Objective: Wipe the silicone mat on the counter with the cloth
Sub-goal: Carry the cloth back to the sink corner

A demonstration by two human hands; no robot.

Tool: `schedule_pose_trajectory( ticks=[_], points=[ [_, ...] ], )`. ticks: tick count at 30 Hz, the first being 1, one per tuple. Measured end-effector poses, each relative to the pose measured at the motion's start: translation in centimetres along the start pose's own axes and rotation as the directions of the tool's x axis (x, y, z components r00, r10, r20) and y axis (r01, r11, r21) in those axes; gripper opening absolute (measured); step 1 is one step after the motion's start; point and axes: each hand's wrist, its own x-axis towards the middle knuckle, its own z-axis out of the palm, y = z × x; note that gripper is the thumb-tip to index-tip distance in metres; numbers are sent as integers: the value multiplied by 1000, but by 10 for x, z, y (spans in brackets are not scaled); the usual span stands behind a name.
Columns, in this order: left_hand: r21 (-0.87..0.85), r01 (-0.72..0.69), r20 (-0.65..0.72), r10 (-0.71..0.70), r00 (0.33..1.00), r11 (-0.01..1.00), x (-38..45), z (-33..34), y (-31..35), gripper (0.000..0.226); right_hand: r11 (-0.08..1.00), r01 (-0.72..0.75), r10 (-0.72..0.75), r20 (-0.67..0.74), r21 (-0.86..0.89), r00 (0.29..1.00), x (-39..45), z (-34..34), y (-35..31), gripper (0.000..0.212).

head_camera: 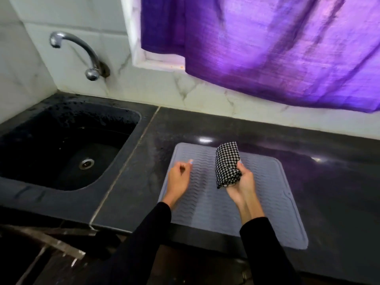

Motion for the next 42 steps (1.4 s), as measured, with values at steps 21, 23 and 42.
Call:
schedule_pose_trajectory(
  ticks=[21, 23, 42],
  points=[
    [-611, 180, -227, -388, 893, 771, 185, -338, -44, 14, 521, -15, 515, 300, -854, 803, 96, 353, 298, 46],
    [-609, 184, -225, -390, 893, 772, 222, -370, -54, 20, 444, 9, 540, 276, -896, 795, 120, 390, 325, 47],
    [-186, 175, -333, -230, 915, 967, 548, -501, -122, 76, 251, 278, 190, 329, -927, 925, 374, 565, 501, 42]
  ],
)
